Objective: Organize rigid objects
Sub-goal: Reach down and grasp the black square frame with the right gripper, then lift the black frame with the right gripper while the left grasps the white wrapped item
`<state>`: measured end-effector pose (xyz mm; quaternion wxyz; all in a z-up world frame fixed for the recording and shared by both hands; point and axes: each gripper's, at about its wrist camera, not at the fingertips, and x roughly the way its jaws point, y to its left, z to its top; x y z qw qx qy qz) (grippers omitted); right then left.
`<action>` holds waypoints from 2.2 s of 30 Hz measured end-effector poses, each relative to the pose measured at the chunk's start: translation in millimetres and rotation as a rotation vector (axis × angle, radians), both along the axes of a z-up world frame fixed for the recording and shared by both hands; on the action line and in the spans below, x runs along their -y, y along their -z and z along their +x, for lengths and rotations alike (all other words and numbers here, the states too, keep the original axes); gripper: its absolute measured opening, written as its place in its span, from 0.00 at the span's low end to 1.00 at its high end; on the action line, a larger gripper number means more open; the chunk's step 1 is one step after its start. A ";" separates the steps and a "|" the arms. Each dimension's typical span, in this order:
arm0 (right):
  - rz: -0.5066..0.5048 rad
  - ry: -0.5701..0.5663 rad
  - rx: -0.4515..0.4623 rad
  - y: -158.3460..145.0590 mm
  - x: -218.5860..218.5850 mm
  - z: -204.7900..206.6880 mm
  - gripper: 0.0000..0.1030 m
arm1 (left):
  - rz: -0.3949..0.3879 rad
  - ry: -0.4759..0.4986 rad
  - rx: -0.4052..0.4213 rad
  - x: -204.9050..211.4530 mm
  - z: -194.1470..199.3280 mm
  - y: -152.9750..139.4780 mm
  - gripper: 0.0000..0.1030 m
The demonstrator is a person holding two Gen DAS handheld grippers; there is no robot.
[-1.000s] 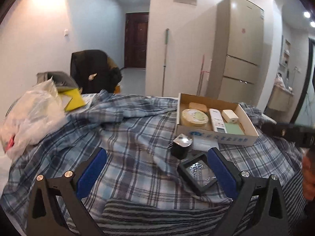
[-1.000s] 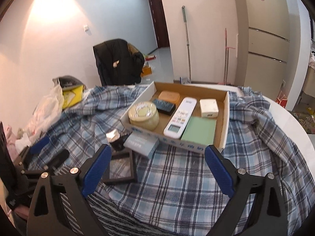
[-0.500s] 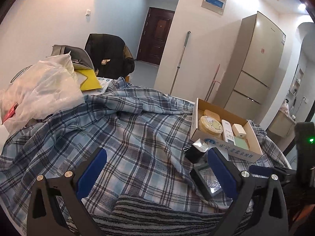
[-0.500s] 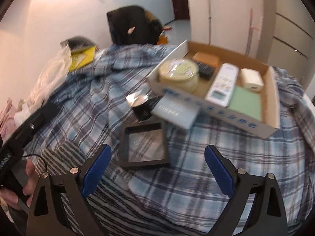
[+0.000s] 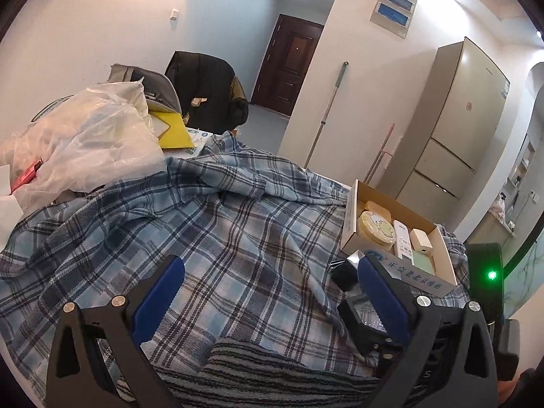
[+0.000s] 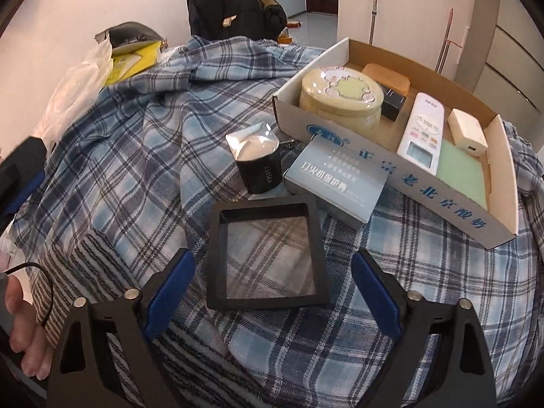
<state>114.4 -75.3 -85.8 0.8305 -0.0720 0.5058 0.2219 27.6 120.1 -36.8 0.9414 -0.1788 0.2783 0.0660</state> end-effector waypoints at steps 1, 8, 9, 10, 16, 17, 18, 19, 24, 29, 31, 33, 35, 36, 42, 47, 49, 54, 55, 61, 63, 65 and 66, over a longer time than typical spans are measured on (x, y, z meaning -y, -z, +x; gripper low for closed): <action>-0.004 -0.004 -0.007 1.6 -1.0 0.5 0.82 | 0.009 -0.007 0.003 0.7 -0.7 -0.5 1.00; -0.021 -0.025 -0.014 2.4 0.0 -4.9 0.67 | 0.030 -0.012 -0.009 2.4 0.5 1.7 1.00; -0.017 -0.022 -0.011 1.1 3.0 -7.1 0.67 | 0.032 -0.012 -0.009 2.4 1.0 1.8 1.00; -0.013 -0.020 -0.012 0.5 6.4 -8.8 0.67 | 0.038 -0.009 -0.011 3.3 1.6 2.1 1.00; -0.015 0.027 -0.008 -6.2 39.2 -15.9 0.67 | 0.080 0.007 -0.016 11.6 2.6 3.1 1.00; -0.021 0.041 0.000 -7.7 46.2 -16.0 0.67 | 0.086 0.009 -0.016 12.7 2.9 3.4 1.00; -0.027 0.053 0.008 -8.7 51.7 -15.5 0.67 | 0.092 0.011 -0.017 13.7 3.2 3.5 1.00; -0.035 0.063 0.014 -9.0 57.3 -14.5 0.67 | 0.099 0.015 -0.019 15.3 3.8 4.1 1.00; -0.043 0.122 -0.009 -3.2 80.1 -7.5 0.67 | 0.127 0.022 -0.031 19.7 5.9 6.6 1.00; -0.033 0.123 -0.003 -1.9 83.1 -8.5 0.67 | 0.146 0.023 -0.043 22.6 7.8 9.4 1.00; -0.033 0.130 -0.004 -0.8 81.9 -6.6 0.67 | 0.147 0.019 -0.044 22.4 8.4 9.8 1.00; -0.041 0.142 -0.019 4.0 78.4 -1.3 0.67 | 0.146 0.017 -0.046 21.7 8.5 10.1 1.00; -0.051 0.153 -0.012 6.8 76.5 0.0 0.67 | 0.145 0.019 -0.046 21.2 8.7 10.4 1.00; -0.064 0.149 -0.002 7.1 74.4 -0.9 0.67 | 0.147 0.020 -0.047 21.3 8.8 10.6 1.00; -0.084 0.154 0.062 -4.2 81.6 -6.0 0.67 | 0.134 0.036 -0.052 20.3 9.9 10.7 1.00; -0.026 0.230 0.095 -18.0 114.4 0.2 0.67 | 0.217 0.142 -0.108 41.1 19.5 7.5 1.00; -0.002 0.259 0.129 -22.5 124.8 1.4 0.67 | 0.232 0.232 -0.120 52.5 23.8 4.4 1.00; 0.051 0.300 0.201 -26.1 136.1 0.7 0.67 | 0.189 0.414 -0.165 65.8 49.3 0.5 0.98; 0.063 0.302 0.203 -26.2 138.3 -0.1 0.67 | 0.188 0.444 -0.171 68.3 57.0 1.2 0.91; 0.110 0.294 0.223 -30.1 144.3 -2.4 0.67 | 0.230 0.685 -0.154 87.9 90.6 9.1 0.84; 0.113 0.292 0.238 -32.2 145.8 -4.1 0.67 | 0.286 0.687 -0.176 93.7 100.3 12.0 0.78; 0.119 0.285 0.245 -33.6 146.3 -5.9 0.67 | 0.294 0.722 -0.209 96.9 113.3 17.9 0.69; 0.120 0.279 0.246 -33.8 145.8 -6.6 0.67 | 0.293 0.726 -0.228 97.0 120.2 21.3 0.67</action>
